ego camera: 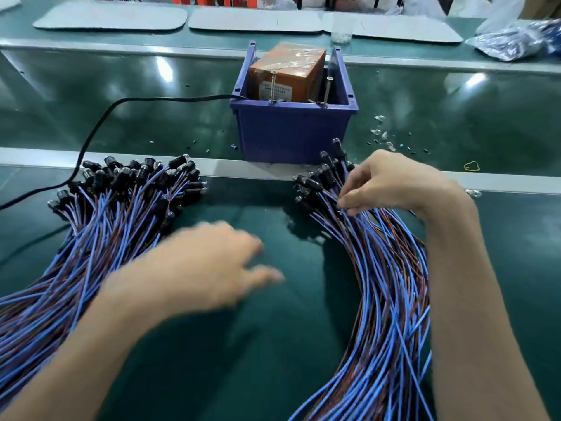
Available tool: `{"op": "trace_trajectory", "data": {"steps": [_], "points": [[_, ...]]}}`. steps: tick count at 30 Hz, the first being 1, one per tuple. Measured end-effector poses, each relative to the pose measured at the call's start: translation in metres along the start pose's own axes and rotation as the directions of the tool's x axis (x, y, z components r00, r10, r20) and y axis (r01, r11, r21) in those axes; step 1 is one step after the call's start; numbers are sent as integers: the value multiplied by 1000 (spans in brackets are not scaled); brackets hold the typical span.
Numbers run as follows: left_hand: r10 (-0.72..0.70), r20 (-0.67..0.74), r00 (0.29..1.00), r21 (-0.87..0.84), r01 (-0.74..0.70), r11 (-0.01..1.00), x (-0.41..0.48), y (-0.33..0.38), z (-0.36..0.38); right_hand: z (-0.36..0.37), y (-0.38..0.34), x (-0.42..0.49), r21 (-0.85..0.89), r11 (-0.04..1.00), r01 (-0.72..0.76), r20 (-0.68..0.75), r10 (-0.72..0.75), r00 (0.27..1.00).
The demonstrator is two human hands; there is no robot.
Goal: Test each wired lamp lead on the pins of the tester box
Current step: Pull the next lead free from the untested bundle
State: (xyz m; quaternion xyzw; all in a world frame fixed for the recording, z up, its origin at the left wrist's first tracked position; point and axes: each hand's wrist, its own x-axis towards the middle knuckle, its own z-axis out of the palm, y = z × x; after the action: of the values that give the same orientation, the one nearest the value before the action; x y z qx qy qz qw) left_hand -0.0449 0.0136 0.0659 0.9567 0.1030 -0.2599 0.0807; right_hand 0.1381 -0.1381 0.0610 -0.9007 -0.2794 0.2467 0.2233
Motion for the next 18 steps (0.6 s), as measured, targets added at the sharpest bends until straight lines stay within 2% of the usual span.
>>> {"op": "trace_trajectory", "data": {"steps": [1,2,3,5,10,12,14,16,18], "points": [[-187,-203,961,78,206,975,8,-16,-2,0,0,-1,-10,1000,0,-17,0,1000],[-340,-335,879,72,383,921,14,-30,-4,-1,-1,-1,-25,1000,3,-42,-4,999],[-448,-386,807,13,490,872,18,-42,-5,-2,-3,-2,-43,999,10,-73,-13,997],[-534,-378,756,-70,552,831,25,-61,-1,-4,-5,-4,-42,999,33,-141,-39,989],[-531,-422,735,-117,537,835,29,-66,9,-6,-7,-6,7,994,106,-221,-102,970],[-503,-462,731,-154,493,857,30,-62,5,-6,-9,-6,55,985,162,-246,-144,959],[-442,-534,721,-212,392,895,30,-54,-3,-5,-14,-7,177,953,247,-236,-203,950],[-321,-668,671,-294,158,943,30,-40,-15,1,-23,-8,335,889,312,-168,-269,948],[-197,-806,558,-356,-190,915,28,-18,-30,9,-31,-8,443,833,331,-63,-340,938]]}}
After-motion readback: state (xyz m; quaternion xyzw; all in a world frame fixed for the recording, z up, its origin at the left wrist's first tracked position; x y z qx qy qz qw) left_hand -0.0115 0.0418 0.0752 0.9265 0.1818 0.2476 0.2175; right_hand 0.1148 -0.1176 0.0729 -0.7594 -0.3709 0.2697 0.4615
